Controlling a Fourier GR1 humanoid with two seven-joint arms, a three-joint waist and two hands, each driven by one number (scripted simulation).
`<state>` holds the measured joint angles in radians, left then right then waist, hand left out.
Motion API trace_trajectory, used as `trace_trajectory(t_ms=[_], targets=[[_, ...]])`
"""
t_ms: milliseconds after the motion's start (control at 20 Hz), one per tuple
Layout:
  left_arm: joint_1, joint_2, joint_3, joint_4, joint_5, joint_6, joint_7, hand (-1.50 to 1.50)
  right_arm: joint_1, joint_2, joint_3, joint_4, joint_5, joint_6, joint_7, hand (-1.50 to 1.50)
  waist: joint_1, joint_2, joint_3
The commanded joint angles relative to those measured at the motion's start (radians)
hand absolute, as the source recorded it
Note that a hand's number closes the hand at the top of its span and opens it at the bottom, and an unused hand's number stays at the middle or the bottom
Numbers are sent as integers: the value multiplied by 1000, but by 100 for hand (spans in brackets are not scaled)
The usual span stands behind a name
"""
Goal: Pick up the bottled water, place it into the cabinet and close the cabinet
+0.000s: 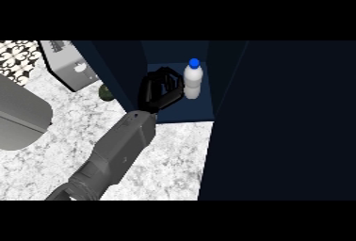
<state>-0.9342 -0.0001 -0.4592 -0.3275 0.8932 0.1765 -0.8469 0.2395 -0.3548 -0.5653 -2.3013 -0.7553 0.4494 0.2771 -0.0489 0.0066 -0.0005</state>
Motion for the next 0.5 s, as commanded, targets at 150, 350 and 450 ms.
trace_trajectory(t_ms=[150, 350, 450], targets=[[200, 0, -101, -237, 22, -12, -4, 150, 35, 19, 29, -95, -10, 6, 60, 150, 30, -9, 0], [287, 23, -97, -287, -24, -113, 29, 150, 91, 18, 36, -160, -87, 20, 97, 150, 46, -13, 0], [348, 49, -119, -379, -43, -98, 34, 150, 93, 17, 63, -198, -66, 4, 119, 150, 52, -16, 0]])
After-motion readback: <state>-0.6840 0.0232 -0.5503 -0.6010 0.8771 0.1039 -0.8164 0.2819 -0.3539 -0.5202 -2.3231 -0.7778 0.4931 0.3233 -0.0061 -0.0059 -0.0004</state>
